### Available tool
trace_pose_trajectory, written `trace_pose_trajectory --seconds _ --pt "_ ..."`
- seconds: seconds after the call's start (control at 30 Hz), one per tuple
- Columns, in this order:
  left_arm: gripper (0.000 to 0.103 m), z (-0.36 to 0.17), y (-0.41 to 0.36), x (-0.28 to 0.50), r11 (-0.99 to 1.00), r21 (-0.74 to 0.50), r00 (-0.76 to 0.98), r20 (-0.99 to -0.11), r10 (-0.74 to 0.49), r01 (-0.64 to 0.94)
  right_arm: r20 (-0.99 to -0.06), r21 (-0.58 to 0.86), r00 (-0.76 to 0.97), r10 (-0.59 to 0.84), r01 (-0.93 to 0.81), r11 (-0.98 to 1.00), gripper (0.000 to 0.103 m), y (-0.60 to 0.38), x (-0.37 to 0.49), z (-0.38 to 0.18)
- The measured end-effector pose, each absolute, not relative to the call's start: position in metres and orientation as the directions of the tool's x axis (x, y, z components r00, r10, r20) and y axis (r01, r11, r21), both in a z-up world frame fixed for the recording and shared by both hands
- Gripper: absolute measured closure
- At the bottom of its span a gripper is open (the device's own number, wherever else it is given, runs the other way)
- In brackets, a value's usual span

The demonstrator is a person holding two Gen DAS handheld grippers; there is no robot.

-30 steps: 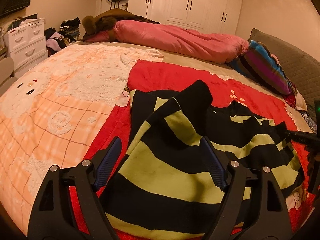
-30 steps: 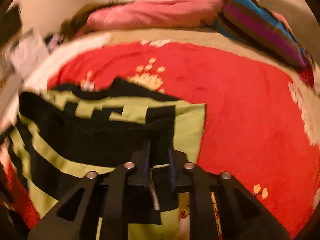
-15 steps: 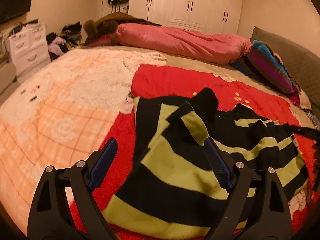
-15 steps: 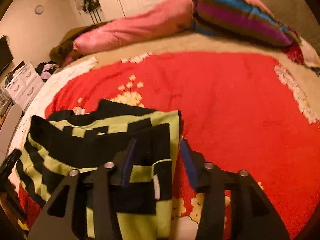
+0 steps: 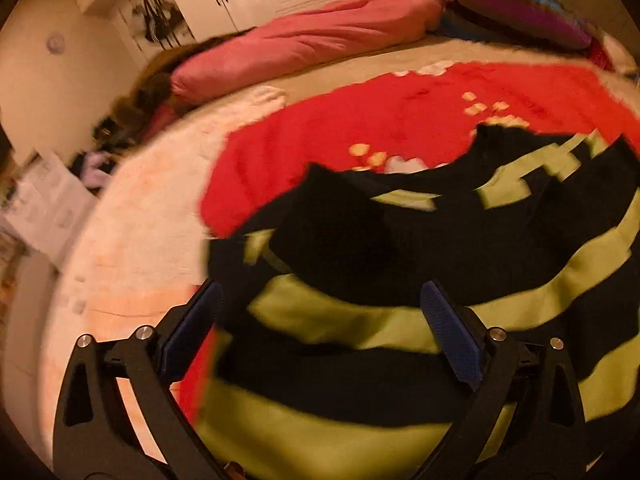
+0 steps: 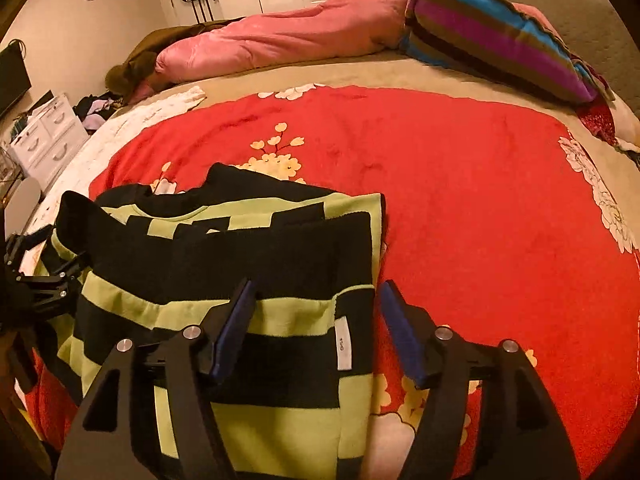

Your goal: Fold small clothes

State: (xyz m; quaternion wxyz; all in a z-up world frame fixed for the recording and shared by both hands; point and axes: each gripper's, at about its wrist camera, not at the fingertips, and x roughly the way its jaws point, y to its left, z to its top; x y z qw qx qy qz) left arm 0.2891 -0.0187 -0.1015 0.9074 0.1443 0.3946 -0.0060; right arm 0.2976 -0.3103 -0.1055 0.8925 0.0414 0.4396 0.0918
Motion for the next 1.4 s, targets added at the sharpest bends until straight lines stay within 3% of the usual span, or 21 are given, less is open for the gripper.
trace_pose_trajectory --seconds 0.07,0.1,0.17,0.27,0.3,0.33,0.43,0.57,0.7,0.83,0.97,1.07,1.27,1.4 --pt "0.047 -0.105 -0.008 0.287 0.982 0.157 0.692 -0.721 0.039 0.108 -0.780 0.148 0.594 0.197 -0.131 0.980 0.040 -0.309 0.300 -0.108" --pt "0.051 -0.107 -0.001 0.287 0.988 0.118 0.689 -0.725 0.015 0.102 -0.784 0.144 0.590 0.194 -0.130 0.981 0.040 -0.309 0.303 -0.110" --pt "0.074 -0.105 0.016 0.285 0.995 0.034 0.695 -0.718 -0.043 0.096 -0.794 0.144 0.577 0.193 -0.129 0.981 0.040 -0.308 0.307 -0.115" --pt "0.095 -0.093 0.045 0.278 0.983 -0.157 0.724 -0.668 -0.174 0.092 -0.805 0.152 0.554 0.210 -0.149 0.977 0.065 -0.304 0.311 -0.123" --pt "0.096 -0.089 0.053 0.277 0.974 -0.211 0.735 -0.646 -0.206 0.088 -0.804 0.160 0.553 0.220 -0.155 0.975 0.082 -0.304 0.311 -0.123" --pt "0.096 -0.086 0.061 0.274 0.964 -0.254 0.747 -0.624 -0.229 0.083 -0.798 0.158 0.562 0.220 -0.156 0.975 0.088 -0.304 0.309 -0.120" --pt "0.097 -0.073 0.078 0.268 0.943 -0.325 0.784 -0.565 -0.257 0.075 -0.756 0.180 0.613 0.230 -0.144 0.973 0.093 -0.313 0.304 -0.102" --pt "0.094 -0.071 0.087 0.273 0.940 -0.340 0.806 -0.548 -0.222 0.027 -0.721 0.229 0.650 0.240 -0.103 0.968 0.094 -0.334 0.315 -0.086" --pt "0.088 -0.088 0.085 0.287 0.954 -0.299 0.777 -0.607 -0.168 -0.027 -0.762 0.155 0.623 0.179 -0.092 0.984 0.094 -0.321 0.338 -0.102" --pt "0.069 -0.100 0.099 0.290 0.951 -0.292 0.748 -0.653 -0.122 -0.100 -0.781 0.086 0.614 0.113 -0.073 0.994 0.094 -0.311 0.354 -0.118" --pt "0.059 -0.103 0.108 0.285 0.945 -0.301 0.745 -0.658 -0.113 -0.123 -0.795 0.004 0.605 0.043 -0.066 0.998 0.093 -0.303 0.359 -0.129" --pt "0.057 -0.099 0.111 0.278 0.947 -0.291 0.754 -0.650 -0.093 -0.134 -0.792 -0.033 0.610 0.015 -0.067 0.997 0.092 -0.300 0.358 -0.131" --pt "0.057 -0.093 0.127 0.267 0.934 -0.299 0.748 -0.662 -0.057 -0.194 -0.797 0.021 0.603 0.023 -0.010 1.000 0.091 -0.315 0.360 -0.136" --pt "0.053 -0.083 0.139 0.252 0.915 -0.341 0.768 -0.639 -0.057 -0.216 -0.763 0.083 0.643 0.070 -0.010 0.997 0.081 -0.322 0.343 -0.115"
